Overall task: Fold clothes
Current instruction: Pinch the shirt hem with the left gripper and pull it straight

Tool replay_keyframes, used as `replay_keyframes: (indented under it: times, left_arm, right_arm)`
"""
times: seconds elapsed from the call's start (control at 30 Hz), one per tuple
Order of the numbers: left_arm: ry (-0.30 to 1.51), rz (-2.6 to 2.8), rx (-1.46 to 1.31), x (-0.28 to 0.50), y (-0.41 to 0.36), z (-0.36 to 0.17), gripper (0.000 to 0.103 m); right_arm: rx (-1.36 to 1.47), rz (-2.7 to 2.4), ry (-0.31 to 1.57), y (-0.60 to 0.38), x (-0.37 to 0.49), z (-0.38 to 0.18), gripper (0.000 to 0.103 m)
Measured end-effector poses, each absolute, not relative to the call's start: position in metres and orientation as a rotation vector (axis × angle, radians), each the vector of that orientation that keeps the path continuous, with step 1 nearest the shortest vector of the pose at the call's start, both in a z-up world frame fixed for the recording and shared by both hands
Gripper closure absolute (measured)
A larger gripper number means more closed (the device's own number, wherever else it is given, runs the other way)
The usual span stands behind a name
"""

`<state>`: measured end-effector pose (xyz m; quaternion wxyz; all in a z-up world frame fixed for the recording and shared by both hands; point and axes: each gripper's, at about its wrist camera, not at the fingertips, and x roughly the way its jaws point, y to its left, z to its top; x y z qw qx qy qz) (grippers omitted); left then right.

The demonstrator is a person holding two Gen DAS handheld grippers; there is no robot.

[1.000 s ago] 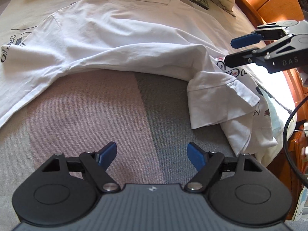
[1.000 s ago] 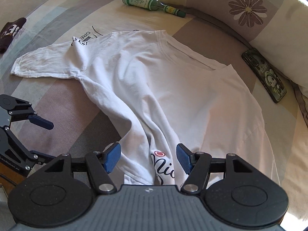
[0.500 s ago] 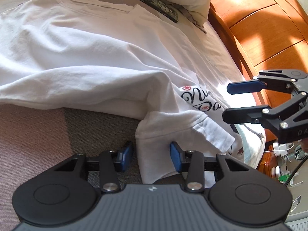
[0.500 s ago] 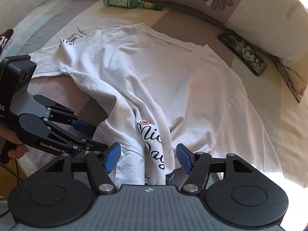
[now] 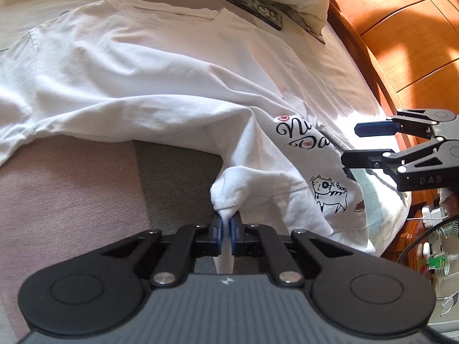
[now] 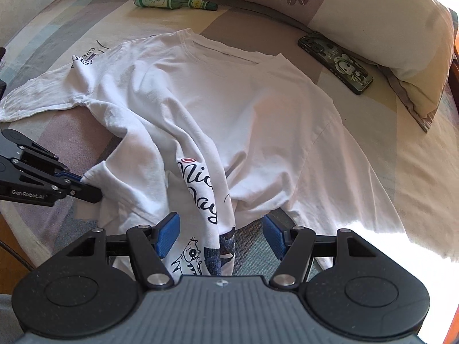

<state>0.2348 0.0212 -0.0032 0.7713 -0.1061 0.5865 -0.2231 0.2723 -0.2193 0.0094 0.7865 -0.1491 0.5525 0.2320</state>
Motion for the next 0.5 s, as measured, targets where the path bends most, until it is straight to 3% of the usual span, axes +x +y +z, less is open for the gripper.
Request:
replay_keyframes:
  times: [0.5]
  left_arm:
    - [1.491, -0.226, -0.151, 0.167, 0.120, 0.020, 0.100]
  right_arm:
    - [-0.264, 0.423, 1.309, -0.246, 0.254, -0.003, 0.034]
